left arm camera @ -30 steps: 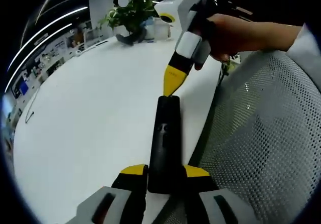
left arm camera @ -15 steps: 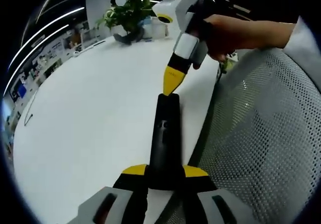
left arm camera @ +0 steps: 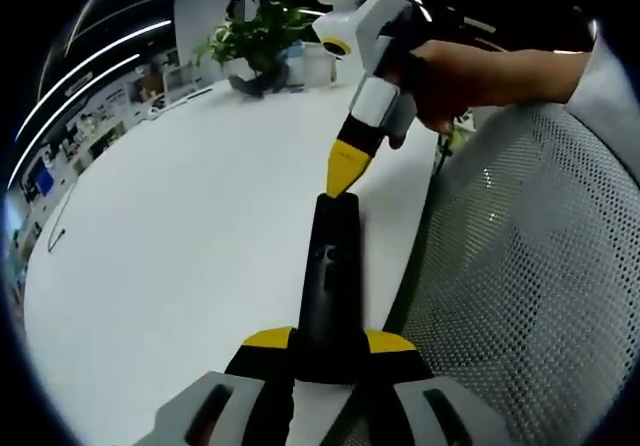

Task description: Press the specified remote control buttons in sequence, fully releasing each button before pressing the next.

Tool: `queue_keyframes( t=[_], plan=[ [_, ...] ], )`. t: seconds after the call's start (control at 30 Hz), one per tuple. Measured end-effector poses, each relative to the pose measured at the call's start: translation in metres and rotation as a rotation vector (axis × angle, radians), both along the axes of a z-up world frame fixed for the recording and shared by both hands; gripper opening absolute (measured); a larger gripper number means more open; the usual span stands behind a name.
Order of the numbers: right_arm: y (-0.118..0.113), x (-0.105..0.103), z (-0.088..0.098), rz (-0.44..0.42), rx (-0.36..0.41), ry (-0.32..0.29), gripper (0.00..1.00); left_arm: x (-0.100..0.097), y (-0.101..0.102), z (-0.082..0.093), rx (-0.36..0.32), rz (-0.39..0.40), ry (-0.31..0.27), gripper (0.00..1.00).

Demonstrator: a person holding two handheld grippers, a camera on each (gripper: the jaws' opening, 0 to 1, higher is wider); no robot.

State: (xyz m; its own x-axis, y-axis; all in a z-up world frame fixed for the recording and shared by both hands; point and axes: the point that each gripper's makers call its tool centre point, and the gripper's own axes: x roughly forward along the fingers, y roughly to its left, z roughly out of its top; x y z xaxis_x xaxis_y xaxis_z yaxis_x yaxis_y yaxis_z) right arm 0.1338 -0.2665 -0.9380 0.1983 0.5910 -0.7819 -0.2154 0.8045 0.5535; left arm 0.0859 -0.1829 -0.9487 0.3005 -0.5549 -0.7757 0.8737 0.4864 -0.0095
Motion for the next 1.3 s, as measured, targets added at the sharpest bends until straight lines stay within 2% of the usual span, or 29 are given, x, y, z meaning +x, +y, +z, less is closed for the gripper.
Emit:
queue_keyframes(
  t=[0.13,0.27,0.4,0.83,1.03,1.3],
  plan=[
    [-0.002,0.001,0.001,-0.04,0.041,0.039,0.0,0.0,0.0,0.0,-0.001,-0.002,-0.003,0.24],
    [0.004,-0.001,0.004,-0.026,0.058,0.035,0.0,-0.002,-0.004,0.0,-0.009,-0.022,-0.011,0.24],
    [0.006,-0.006,0.001,0.016,0.029,0.044,0.0,-0.002,-0.004,-0.001,-0.011,-0.022,-0.011,0.24],
    [0.008,-0.01,0.001,0.043,0.024,0.048,0.0,-0.001,-0.005,-0.001,-0.013,-0.013,-0.009,0.24],
    [0.007,-0.008,0.0,-0.001,0.065,0.077,0.0,-0.001,-0.005,-0.001,-0.017,-0.014,-0.011,0.24],
    [0.008,-0.006,0.0,-0.009,0.056,0.06,0.0,-0.001,-0.005,0.0,-0.023,-0.015,-0.013,0.24]
  ],
)
